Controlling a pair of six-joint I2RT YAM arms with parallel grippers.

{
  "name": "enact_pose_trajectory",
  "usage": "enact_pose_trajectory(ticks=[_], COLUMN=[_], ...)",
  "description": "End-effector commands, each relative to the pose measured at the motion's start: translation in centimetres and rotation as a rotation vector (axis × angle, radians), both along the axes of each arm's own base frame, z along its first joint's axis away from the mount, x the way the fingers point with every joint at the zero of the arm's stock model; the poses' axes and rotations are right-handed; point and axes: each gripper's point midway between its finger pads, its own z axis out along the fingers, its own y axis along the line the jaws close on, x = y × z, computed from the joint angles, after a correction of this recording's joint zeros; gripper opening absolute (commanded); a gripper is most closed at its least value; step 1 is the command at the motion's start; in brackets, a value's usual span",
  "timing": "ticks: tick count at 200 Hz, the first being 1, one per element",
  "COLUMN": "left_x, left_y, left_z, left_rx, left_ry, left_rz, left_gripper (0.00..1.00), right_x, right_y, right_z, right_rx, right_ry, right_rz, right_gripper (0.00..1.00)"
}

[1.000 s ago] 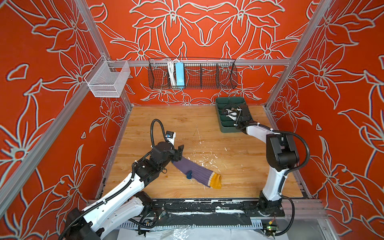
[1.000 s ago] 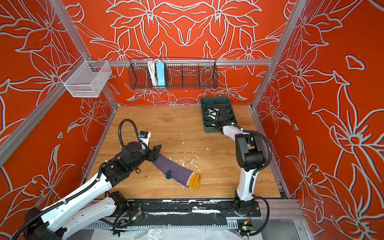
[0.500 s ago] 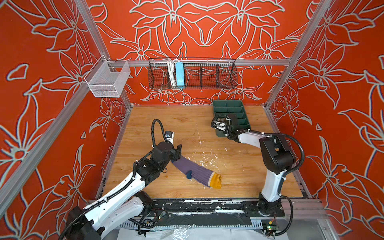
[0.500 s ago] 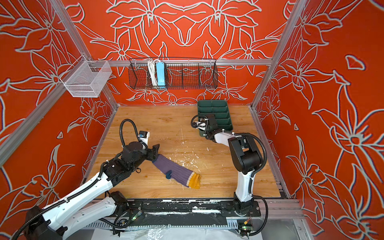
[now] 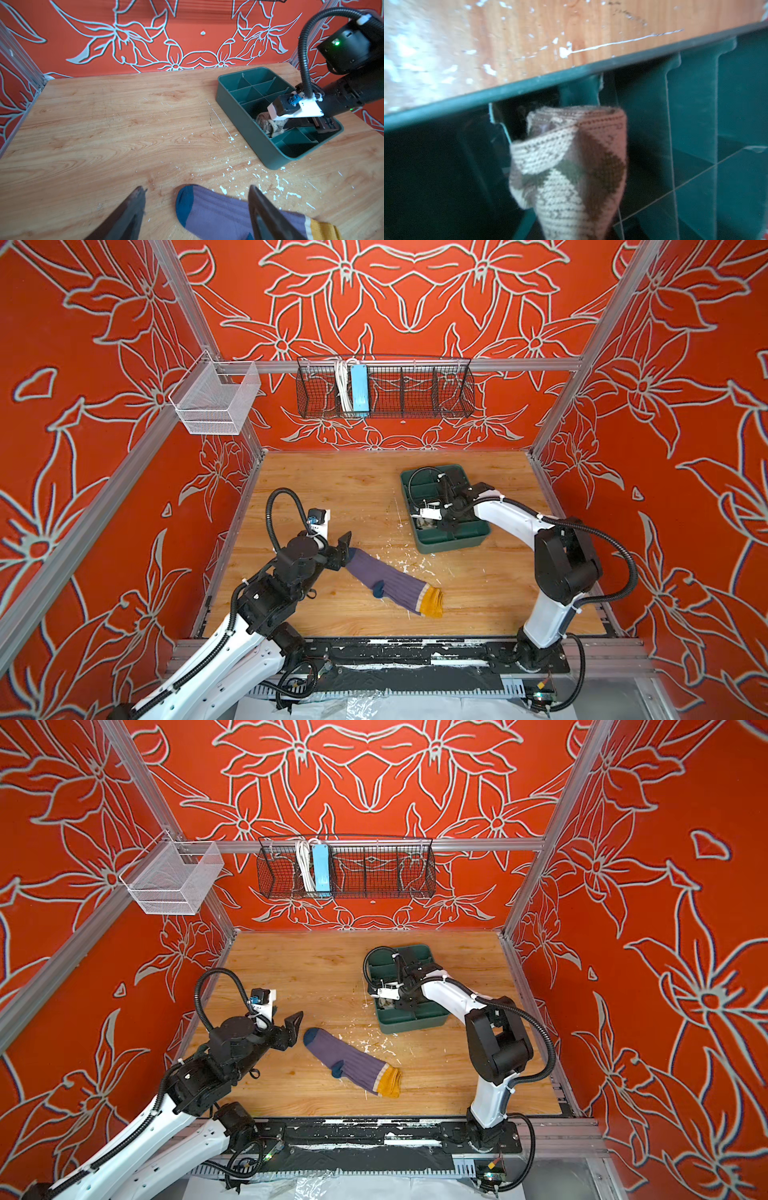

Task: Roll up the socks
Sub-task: 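Lower the argyle roll into a compartment of the green tray with the right gripper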

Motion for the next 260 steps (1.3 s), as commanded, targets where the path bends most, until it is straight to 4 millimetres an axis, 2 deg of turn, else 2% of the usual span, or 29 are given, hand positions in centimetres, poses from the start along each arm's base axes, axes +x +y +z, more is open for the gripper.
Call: enact_pose_trajectory(ticks=[1, 28, 79, 137, 172, 177, 181, 186, 194, 207, 260], left_x=[-1.1, -1.2, 0.0, 1.6, 2.2, 2.2, 2.2, 2.2, 2.3, 2.3, 2.3], left_y=[0.5, 0.8, 0.5, -0.3, -0.5, -0.4, -0.4, -0.3, -0.2, -0.1, -0.2], left_z=[-0.4, -1.1, -2.1, -2.2, -2.2, -2.1, -2.1, -2.1, -2.0, -2.0, -1.8], left_rx=[-0.004, 0.009, 0.035, 0.055, 0.077, 0.083, 0.087, 0.092, 0.095, 0.097, 0.109], left_ry=[0.028, 0.039, 0.069, 0.098, 0.087, 0.086, 0.085, 0.085, 0.079, 0.071, 0.068], left_rz=[-0.008, 0.005, 0.031, 0.047, 0.046, 0.048, 0.051, 0.051, 0.056, 0.06, 0.054], left_gripper=[0.77, 0.77, 0.77, 0.77, 0.77, 0.77, 0.77, 0.77, 0.77, 0.77, 0.77], right_x=[-4.9, -5.7, -5.9, -3.5, -1.5, -1.2, -0.9, -0.6, -0.3, -0.1, 0.1], right_y=[0.1, 0.5, 1.0, 2.7, 2.9, 3.0, 3.0, 3.1, 3.2, 3.5, 3.6], right_z=[-1.4, -2.6, -6.3, -8.2, -9.0, -8.8, -8.7, -8.4, -7.8, -6.8, -2.9], right_rx=[-0.01, -0.052, -0.106, -0.114, -0.146, -0.147, -0.145, -0.142, -0.134, -0.122, -0.115], right_ry=[0.245, 0.273, 0.192, 0.225, 0.212, 0.205, 0.199, 0.19, 0.177, 0.153, 0.116], right_rz=[-0.002, 0.036, 0.157, 0.173, 0.133, 0.126, 0.119, 0.111, 0.111, 0.128, 0.167], right_gripper=[0.0, 0.0, 0.0, 0.0, 0.0, 0.2, 0.31, 0.39, 0.46, 0.52, 0.56])
